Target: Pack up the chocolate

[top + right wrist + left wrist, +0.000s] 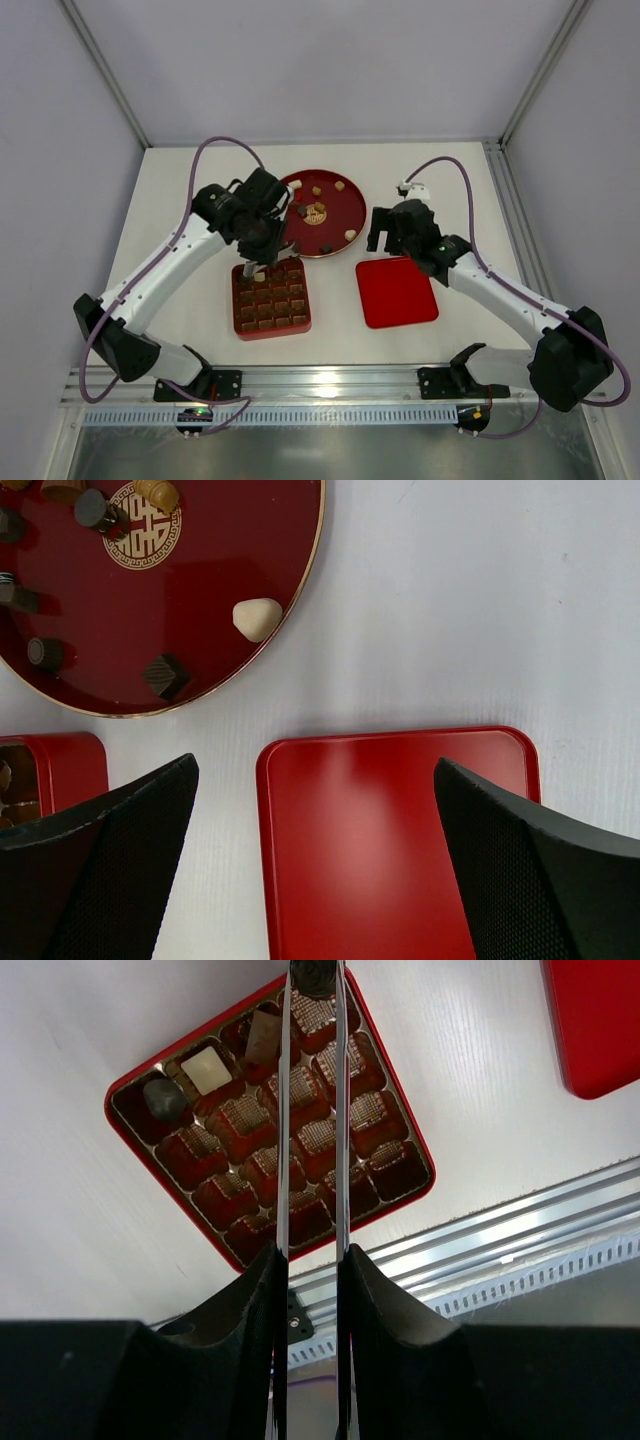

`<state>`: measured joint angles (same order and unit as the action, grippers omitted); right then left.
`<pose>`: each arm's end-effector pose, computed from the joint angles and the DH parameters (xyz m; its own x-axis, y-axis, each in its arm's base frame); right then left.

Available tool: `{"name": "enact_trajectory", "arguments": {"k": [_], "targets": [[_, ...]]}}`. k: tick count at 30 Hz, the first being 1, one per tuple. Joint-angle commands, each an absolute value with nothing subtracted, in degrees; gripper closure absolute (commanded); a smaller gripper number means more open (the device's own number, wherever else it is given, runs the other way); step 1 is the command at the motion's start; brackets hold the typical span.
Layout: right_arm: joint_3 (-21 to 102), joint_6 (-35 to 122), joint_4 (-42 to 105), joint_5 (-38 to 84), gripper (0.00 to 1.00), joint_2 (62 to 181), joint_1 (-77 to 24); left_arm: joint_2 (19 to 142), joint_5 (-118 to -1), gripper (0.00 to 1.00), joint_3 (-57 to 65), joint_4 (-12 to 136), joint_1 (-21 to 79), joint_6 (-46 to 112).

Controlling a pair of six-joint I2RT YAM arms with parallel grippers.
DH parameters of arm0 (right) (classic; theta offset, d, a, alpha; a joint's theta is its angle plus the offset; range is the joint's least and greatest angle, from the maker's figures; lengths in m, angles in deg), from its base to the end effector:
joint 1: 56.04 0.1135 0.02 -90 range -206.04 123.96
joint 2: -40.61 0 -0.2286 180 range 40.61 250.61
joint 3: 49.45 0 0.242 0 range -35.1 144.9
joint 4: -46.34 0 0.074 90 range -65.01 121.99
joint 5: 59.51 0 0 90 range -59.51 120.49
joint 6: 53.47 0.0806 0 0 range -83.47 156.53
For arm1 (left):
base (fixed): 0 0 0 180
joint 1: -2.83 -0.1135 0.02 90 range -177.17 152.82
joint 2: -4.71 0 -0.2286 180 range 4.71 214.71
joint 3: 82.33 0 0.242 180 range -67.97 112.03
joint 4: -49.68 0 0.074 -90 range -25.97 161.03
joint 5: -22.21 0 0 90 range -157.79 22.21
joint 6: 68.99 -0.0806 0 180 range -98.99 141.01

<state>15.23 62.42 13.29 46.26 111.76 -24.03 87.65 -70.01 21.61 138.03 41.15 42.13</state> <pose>0.2690 0.1423 0.2061 -0.6306 0.1014 -0.7695 -0.0634 0.9814 0.1812 0.2195 -0.1695 0.2845 -0.8944 0.2480 -0.3721 0.3062 0.9461 -0.1054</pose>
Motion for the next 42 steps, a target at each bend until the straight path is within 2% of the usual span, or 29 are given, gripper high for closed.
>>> {"name": "enact_trajectory", "arguments": {"k": [1, 17, 20, 25, 42], "targets": [[14.3, 63.69, 13.44, 48.07, 0.0, 108.9, -24.4, 84.7, -69.02, 0.7, 19.66, 137.07, 42.11, 43.33], [12.63, 64.3, 13.09, 48.33, 0.0, 106.87, -24.31, 81.97, -71.3, 0.69, 14.38, 134.69, 44.75, 45.97], [12.63, 64.22, 13.09, 48.33, 0.0, 106.79, -24.31, 82.23, -72.01, 0.65, 14.29, 134.52, 44.66, 45.88], [12.63, 64.13, 13.0, 48.51, 0.0, 106.7, -24.4, 82.67, -71.83, 0.65, 14.29, 134.26, 44.66, 45.8], [12.63, 63.95, 13.35, 48.42, 0.0, 106.96, -24.31, 83.55, -74.55, 0.64, 19.73, 135.92, 44.66, 44.92]]}}
